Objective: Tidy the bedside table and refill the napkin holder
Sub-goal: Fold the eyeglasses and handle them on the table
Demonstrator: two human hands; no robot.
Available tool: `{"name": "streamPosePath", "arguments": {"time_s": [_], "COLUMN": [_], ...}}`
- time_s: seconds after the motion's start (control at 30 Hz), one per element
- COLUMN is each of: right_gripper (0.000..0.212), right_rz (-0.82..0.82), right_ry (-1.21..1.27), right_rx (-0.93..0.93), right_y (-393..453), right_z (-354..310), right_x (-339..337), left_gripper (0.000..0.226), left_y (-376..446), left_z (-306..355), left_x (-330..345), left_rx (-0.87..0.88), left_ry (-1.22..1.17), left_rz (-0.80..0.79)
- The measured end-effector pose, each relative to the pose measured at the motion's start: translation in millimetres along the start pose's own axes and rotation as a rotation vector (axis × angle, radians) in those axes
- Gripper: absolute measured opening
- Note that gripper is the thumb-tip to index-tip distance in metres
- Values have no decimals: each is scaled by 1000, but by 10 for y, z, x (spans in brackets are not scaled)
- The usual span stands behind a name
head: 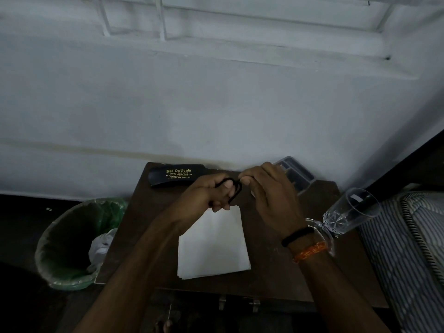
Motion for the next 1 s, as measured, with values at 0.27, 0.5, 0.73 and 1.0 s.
{"name": "streamPosePath", "arguments": {"time_s": [0.27, 0.5, 0.73, 1.0], "right_gripper": [32, 24, 22, 8], "right_rz": [-65, -91, -153, -59], "right_ry": [267, 189, 200, 430], "right_rx": [111, 147, 113, 327], "right_y": [-26, -53, -59, -1], "right_z": [-50, -172, -243, -287], "right_x": [211, 321, 421, 374], "left_gripper": [22, 21, 25, 21], "left_y": [-102, -64, 15, -25], "left_z": [121, 187, 164, 140], "left_x": [8, 22, -93, -126], "left_rx": [25, 189, 319, 227], "left_ry": [-559, -620, -509, -615], "left_rz": [-167, -80, 143, 116]}}
Point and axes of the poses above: each hand's wrist, its own y-axis towards the middle knuckle, its own x-axis out of the palm, z = x × y, the point moved 3 cm from there along y, towards the middle knuckle, and after that the axes turned 9 degrees about -x, right-handed, at the moved point
